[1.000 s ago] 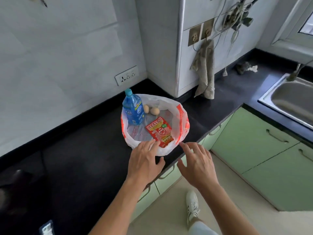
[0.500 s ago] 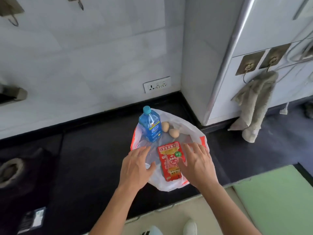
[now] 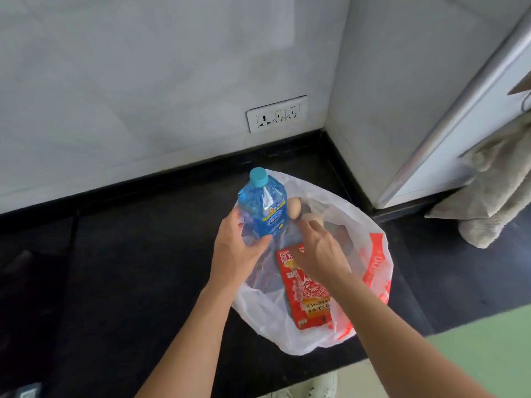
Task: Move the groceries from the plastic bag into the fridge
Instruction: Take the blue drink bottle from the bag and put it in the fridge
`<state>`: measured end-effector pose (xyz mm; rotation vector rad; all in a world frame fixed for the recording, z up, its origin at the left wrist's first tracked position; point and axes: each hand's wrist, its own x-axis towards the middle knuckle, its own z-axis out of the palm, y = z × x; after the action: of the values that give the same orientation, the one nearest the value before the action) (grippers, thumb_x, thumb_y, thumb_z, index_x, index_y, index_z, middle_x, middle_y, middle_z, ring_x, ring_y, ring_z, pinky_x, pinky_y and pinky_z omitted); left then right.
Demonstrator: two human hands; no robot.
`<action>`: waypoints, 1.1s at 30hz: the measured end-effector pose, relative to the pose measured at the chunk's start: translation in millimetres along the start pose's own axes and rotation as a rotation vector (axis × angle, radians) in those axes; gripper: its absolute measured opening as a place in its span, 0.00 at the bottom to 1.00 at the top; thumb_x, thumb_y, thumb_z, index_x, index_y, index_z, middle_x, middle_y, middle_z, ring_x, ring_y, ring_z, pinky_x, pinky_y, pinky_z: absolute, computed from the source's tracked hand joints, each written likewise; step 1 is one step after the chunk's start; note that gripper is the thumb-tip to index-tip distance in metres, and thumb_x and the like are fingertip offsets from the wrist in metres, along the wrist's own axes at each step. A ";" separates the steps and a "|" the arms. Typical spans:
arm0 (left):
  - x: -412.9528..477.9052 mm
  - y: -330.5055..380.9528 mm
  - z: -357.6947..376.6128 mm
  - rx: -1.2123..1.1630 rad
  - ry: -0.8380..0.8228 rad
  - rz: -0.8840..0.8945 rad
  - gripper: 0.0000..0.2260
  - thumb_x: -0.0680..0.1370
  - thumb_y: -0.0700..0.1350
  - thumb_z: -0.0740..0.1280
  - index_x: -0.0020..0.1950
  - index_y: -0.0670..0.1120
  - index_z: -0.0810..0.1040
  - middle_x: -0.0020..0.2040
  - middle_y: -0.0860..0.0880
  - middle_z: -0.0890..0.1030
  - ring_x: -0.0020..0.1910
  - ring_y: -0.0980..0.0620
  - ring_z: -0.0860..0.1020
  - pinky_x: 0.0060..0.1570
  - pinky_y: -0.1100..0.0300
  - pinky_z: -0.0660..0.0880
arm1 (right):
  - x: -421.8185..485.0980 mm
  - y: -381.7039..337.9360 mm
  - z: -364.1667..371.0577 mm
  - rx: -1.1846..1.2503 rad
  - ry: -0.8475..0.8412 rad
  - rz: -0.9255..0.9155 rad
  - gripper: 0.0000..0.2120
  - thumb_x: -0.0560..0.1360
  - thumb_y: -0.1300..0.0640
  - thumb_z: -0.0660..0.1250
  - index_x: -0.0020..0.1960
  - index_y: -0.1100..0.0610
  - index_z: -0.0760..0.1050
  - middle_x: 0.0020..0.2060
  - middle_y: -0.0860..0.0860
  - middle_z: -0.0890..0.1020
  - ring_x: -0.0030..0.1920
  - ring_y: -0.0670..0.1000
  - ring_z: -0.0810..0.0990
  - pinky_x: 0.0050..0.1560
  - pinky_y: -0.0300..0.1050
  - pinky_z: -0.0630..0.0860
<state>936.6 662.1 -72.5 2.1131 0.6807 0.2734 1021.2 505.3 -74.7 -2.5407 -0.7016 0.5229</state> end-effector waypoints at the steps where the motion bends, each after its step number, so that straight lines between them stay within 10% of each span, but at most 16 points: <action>1: 6.7 -1.9 3.4 -0.031 0.002 0.003 0.34 0.69 0.51 0.79 0.71 0.51 0.68 0.64 0.56 0.75 0.61 0.59 0.76 0.58 0.64 0.75 | 6.8 -1.3 5.8 0.012 -0.013 0.009 0.27 0.77 0.56 0.64 0.75 0.52 0.63 0.57 0.56 0.75 0.55 0.63 0.79 0.47 0.54 0.75; 16: 40.2 -2.9 14.5 -0.151 0.129 -0.062 0.31 0.62 0.48 0.83 0.60 0.50 0.74 0.52 0.57 0.80 0.52 0.59 0.80 0.51 0.63 0.79 | 39.3 -6.1 35.9 0.119 0.012 0.114 0.16 0.80 0.56 0.60 0.67 0.57 0.69 0.50 0.59 0.80 0.50 0.65 0.80 0.44 0.54 0.74; 27: 12.9 24.9 -34.3 -0.285 -0.085 -0.032 0.30 0.64 0.46 0.83 0.63 0.51 0.76 0.57 0.55 0.83 0.58 0.57 0.80 0.55 0.51 0.81 | 11.5 18.4 12.9 0.409 -0.057 -0.086 0.21 0.79 0.57 0.68 0.71 0.50 0.70 0.52 0.44 0.82 0.51 0.43 0.83 0.54 0.46 0.83; 33: -14.8 75.0 -65.7 -0.405 -0.163 0.019 0.29 0.63 0.38 0.82 0.61 0.52 0.78 0.54 0.57 0.84 0.57 0.58 0.81 0.49 0.66 0.80 | -22.2 9.4 -21.2 0.428 0.022 -0.188 0.22 0.78 0.55 0.69 0.71 0.50 0.70 0.51 0.44 0.82 0.48 0.39 0.82 0.52 0.38 0.81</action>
<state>924.1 663.5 27.5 1.7330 0.4647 0.2249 1016.9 479.1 -56.7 -2.0581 -0.7239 0.5155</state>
